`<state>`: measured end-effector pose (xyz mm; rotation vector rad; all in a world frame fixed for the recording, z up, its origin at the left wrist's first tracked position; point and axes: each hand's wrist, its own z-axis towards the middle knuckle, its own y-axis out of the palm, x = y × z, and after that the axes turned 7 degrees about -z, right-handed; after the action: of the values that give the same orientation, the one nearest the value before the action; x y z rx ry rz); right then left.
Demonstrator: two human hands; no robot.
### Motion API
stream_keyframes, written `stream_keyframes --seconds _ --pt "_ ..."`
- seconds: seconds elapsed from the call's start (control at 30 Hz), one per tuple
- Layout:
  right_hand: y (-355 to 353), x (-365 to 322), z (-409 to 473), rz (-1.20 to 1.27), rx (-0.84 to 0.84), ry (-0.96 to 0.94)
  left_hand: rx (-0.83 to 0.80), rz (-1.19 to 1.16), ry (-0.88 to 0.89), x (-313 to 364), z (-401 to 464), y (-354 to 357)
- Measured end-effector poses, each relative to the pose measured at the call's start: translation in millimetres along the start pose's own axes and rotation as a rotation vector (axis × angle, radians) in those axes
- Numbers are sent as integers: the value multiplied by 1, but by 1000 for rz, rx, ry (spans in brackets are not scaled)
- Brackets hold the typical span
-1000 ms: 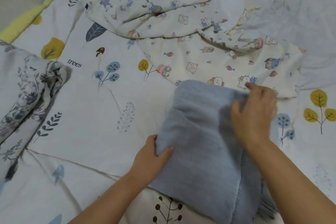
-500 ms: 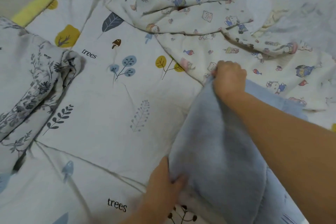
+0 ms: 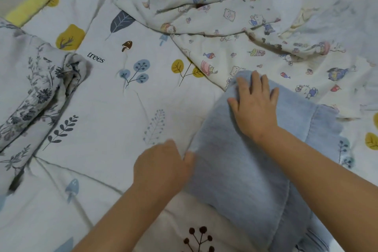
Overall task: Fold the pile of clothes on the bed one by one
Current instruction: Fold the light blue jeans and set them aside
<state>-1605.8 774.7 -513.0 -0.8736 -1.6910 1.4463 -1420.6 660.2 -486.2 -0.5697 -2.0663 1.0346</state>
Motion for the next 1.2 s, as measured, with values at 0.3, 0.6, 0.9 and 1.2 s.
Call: stream_keyframes --seconds 0.3,0.6,0.9,1.2 --pt "9 7 30 46 110 157 -152 -230 -61 1 11 53" --pt "6 -5 6 36 148 121 -27 -277 -19 -7 -5 52" --pt "54 34 -102 28 -252 113 -92 109 271 1 -1 92" --pt "15 85 -149 320 -18 644 -3 -346 37 27 28 55"
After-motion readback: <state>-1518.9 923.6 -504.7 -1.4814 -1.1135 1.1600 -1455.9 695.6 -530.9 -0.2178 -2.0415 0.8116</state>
